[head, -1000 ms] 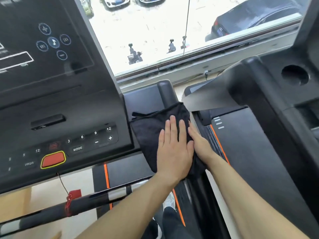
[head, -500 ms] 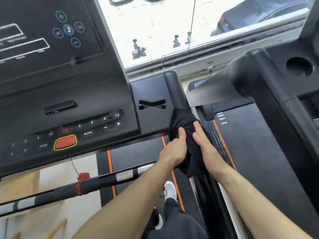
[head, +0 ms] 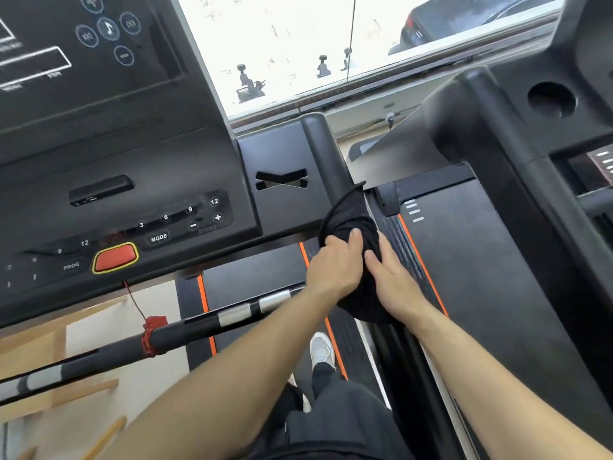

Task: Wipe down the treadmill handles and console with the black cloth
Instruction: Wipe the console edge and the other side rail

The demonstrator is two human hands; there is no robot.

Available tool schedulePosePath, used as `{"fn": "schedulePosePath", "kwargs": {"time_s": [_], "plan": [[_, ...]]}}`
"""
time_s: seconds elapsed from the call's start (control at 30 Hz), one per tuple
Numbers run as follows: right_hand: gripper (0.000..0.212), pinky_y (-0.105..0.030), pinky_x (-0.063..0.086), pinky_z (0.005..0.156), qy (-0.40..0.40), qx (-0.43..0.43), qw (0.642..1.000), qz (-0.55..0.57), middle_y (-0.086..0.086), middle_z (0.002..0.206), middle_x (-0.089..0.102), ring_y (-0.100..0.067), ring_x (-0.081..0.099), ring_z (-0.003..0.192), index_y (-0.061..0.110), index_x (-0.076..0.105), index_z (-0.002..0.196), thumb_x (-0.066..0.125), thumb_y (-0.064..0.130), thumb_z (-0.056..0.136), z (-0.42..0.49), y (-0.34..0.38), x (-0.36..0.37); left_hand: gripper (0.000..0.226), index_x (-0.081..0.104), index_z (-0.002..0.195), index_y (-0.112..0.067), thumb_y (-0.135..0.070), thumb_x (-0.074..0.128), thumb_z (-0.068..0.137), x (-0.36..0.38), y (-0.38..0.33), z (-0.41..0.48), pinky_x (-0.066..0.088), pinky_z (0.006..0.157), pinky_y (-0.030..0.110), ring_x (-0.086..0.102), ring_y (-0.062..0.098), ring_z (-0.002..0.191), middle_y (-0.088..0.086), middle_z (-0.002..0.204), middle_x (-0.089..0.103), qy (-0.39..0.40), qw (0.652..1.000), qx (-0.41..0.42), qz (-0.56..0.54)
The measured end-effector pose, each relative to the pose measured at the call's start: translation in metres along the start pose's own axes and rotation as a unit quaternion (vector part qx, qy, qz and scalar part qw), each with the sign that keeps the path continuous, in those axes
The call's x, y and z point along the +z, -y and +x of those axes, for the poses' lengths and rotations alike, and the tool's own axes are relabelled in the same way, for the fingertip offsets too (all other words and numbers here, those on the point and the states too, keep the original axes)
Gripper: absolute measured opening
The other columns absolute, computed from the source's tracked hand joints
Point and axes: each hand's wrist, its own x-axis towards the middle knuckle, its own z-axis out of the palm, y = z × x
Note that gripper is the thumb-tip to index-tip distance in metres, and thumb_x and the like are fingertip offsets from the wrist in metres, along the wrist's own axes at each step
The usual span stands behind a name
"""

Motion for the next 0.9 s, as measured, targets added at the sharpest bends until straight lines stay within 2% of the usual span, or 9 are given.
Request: {"fn": "schedulePosePath", "kwargs": {"time_s": [0.1, 0.2, 0.3, 0.37, 0.5, 0.6, 0.7, 0.8, 0.9], "plan": [[0.033, -0.017, 0.041, 0.104, 0.018, -0.008, 0.99, 0.138, 0.012, 0.128, 0.062, 0.009, 0.058, 0.11, 0.028, 0.057, 0.132, 0.037, 0.021, 0.107, 0.003, 0.011, -0.005, 0.054, 0.038, 0.137, 0.007, -0.037, 0.032, 0.106, 0.027, 0.0, -0.021, 0.041, 0.097, 0.048, 0.058, 0.044, 0.114, 0.027, 0.127, 0.059, -0.071, 0.997, -0.001, 0.04], [0.038, -0.035, 0.039, 0.113, 0.032, 0.013, 0.986, 0.164, 0.006, 0.133, 0.064, -0.005, 0.058, 0.122, 0.027, 0.058, 0.135, 0.038, 0.031, 0.103, 0.003, 0.005, -0.007, 0.071, 0.019, 0.15, 0.011, -0.038, 0.039, 0.103, 0.058, 0.004, -0.04, 0.025, 0.117, 0.044, 0.038, 0.038, 0.139, 0.028, 0.152, 0.038, -0.134, 0.988, 0.04, 0.066], [0.039, 0.001, 0.029, 0.096, 0.001, 0.001, 0.994, 0.113, 0.013, 0.139, 0.05, 0.013, 0.045, 0.115, 0.017, 0.045, 0.146, 0.034, 0.021, 0.108, -0.028, -0.007, -0.003, 0.071, 0.01, 0.155, 0.006, -0.03, 0.041, 0.103, 0.081, 0.009, -0.06, 0.012, 0.123, 0.047, 0.012, 0.038, 0.151, 0.028, 0.162, 0.013, -0.153, 0.982, 0.103, 0.029], [0.039, 0.008, 0.026, 0.081, -0.025, 0.008, 0.997, 0.066, 0.008, 0.138, 0.044, 0.014, 0.039, 0.111, 0.009, 0.041, 0.147, 0.032, 0.013, 0.11, -0.055, -0.024, -0.004, 0.07, 0.008, 0.155, 0.006, -0.026, 0.041, 0.103, 0.099, 0.006, -0.081, 0.01, 0.123, 0.05, 0.005, 0.038, 0.152, 0.027, 0.164, 0.006, -0.147, 0.981, 0.123, -0.039], [0.041, 0.001, 0.024, 0.088, -0.039, 0.035, 0.998, 0.04, 0.015, 0.142, 0.044, 0.011, 0.033, 0.122, 0.018, 0.043, 0.149, 0.035, 0.026, 0.109, -0.089, -0.052, -0.004, 0.072, 0.001, 0.158, -0.001, -0.032, 0.039, 0.104, 0.125, 0.003, -0.114, 0.013, 0.122, 0.04, 0.009, 0.029, 0.153, 0.018, 0.167, 0.005, -0.054, 0.962, 0.041, -0.264], [0.036, -0.018, 0.027, 0.104, -0.047, 0.04, 0.998, 0.008, 0.013, 0.126, 0.048, 0.0, 0.039, 0.117, 0.023, 0.055, 0.134, 0.032, 0.035, 0.109, -0.078, -0.044, 0.0, 0.074, 0.012, 0.156, -0.007, -0.051, 0.035, 0.102, 0.126, 0.015, -0.091, 0.029, 0.115, 0.038, 0.033, 0.03, 0.145, 0.015, 0.161, 0.03, -0.021, 0.933, -0.02, -0.359], [0.035, -0.041, 0.032, 0.115, -0.055, 0.015, 0.998, 0.015, 0.003, 0.127, 0.059, -0.008, 0.048, 0.117, 0.021, 0.062, 0.116, 0.035, 0.041, 0.107, -0.053, -0.03, 0.002, 0.075, 0.022, 0.153, -0.006, -0.057, 0.038, 0.1, 0.121, 0.018, -0.058, 0.033, 0.105, 0.032, 0.042, 0.027, 0.138, 0.009, 0.154, 0.041, -0.038, 0.9, -0.039, -0.431], [0.055, -0.043, 0.037, 0.115, -0.026, 0.015, 0.996, 0.086, -0.001, 0.13, 0.066, -0.015, 0.056, 0.127, 0.016, 0.066, 0.125, 0.047, 0.054, 0.091, -0.041, -0.03, 0.0, 0.073, 0.029, 0.152, -0.008, -0.055, 0.044, 0.099, 0.128, 0.012, -0.046, 0.03, 0.11, 0.029, 0.04, 0.024, 0.14, 0.005, 0.154, 0.041, -0.106, 0.86, -0.037, -0.498], [0.067, -0.044, 0.033, 0.118, -0.021, 0.007, 0.997, 0.076, 0.006, 0.135, 0.063, -0.012, 0.052, 0.133, 0.022, 0.062, 0.134, 0.049, 0.066, 0.085, -0.06, -0.044, -0.003, 0.074, 0.02, 0.158, -0.014, -0.053, 0.045, 0.1, 0.144, 0.012, -0.056, 0.022, 0.108, 0.02, 0.033, 0.02, 0.145, 0.002, 0.16, 0.033, -0.125, 0.852, -0.025, -0.508]]}}
